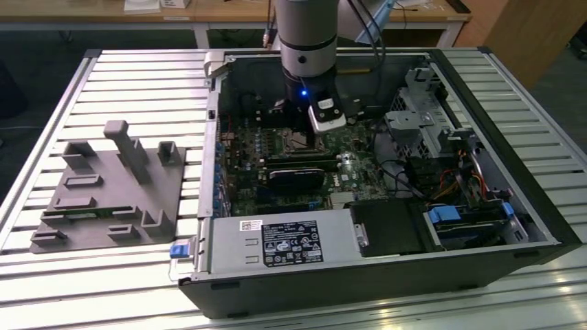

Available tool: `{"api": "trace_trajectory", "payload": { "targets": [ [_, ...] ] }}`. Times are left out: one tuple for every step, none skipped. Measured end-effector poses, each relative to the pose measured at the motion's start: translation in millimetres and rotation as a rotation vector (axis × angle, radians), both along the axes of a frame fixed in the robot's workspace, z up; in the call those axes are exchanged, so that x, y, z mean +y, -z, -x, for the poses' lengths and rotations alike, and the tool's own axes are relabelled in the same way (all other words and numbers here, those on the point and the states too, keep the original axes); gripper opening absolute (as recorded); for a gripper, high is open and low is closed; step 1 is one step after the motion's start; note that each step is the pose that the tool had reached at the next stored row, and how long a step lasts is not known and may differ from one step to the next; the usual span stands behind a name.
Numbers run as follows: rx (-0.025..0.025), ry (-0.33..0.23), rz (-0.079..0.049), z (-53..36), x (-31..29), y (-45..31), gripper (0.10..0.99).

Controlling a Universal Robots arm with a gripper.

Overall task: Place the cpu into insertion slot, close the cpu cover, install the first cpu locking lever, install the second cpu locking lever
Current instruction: 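Install the second cpu locking lever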

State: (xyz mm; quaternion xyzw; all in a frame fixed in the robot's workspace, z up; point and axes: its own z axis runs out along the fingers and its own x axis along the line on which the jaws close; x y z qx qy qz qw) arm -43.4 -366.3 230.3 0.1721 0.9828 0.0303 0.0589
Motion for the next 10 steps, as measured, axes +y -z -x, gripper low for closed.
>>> {"api": "trace_trajectory", "payload": {
  "targets": [
    [0.0000, -0.001, 0.000, 0.0, -1.1, 0.0, 0.106],
    [0.0000, -0.004, 0.000, 0.1, -2.1, 0.2, 0.106],
    [-0.0001, -0.011, 0.000, 0.2, -2.7, 0.3, 0.106],
    [-0.0001, -0.020, 0.000, 0.4, -2.9, 0.6, 0.106],
    [-0.0001, -0.033, 0.000, 0.4, -3.0, 1.0, 0.106],
    [0.0000, -0.045, 0.000, 0.5, -3.2, 1.3, 0.106],
    [0.0000, -0.057, 0.000, 0.6, -3.3, 1.6, 0.106],
    [0.0000, -0.069, 0.000, 0.6, -3.4, 1.9, 0.106],
    [0.0000, -0.080, 0.000, 0.7, -3.6, 2.2, 0.106],
    [0.0000, -0.090, 0.000, 0.9, -3.7, 2.5, 0.106]
  ]
}}
